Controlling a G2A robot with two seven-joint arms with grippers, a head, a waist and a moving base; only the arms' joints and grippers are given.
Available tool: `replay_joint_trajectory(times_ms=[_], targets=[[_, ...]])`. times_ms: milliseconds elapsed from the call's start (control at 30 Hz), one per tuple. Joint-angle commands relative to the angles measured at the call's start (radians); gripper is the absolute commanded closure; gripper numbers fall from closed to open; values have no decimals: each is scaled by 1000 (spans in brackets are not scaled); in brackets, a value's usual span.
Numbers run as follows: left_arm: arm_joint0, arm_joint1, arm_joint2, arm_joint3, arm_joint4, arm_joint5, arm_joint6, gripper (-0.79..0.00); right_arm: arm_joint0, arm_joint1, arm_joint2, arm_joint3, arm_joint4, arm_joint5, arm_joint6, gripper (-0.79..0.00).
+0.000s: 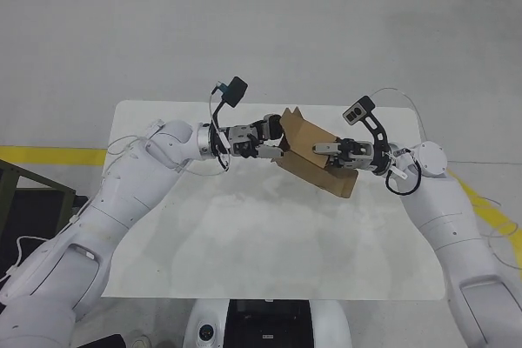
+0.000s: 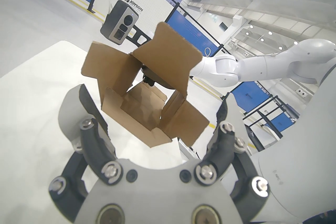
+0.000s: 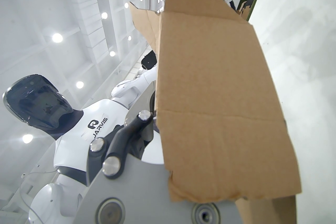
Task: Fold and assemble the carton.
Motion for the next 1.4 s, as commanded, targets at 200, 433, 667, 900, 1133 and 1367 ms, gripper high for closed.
replay_joint_trajectory(times_ms=[200, 433, 667, 900, 1133, 1367], targets=[[48, 20, -73, -101, 132, 1, 17, -785, 2, -2, 11, -3, -5, 21, 21, 0], [77, 49, -171, -132, 263, 1, 76, -785, 11, 2, 12, -14, -32, 49, 49, 0], [87, 84, -214, -190, 470, 1, 126, -785, 38, 15, -36, 4, -50, 49, 49, 0], [99, 118, -221, -215, 797, 1, 360, -785, 83, 36, -80, 50, -37, 49, 49, 0], [99, 118, -221, -215, 797, 1, 360, -785, 98, 41, -85, 58, -33, 49, 49, 0], [99, 118, -221, -215, 797, 1, 360, -785, 98, 41, -85, 58, -33, 49, 49, 0]])
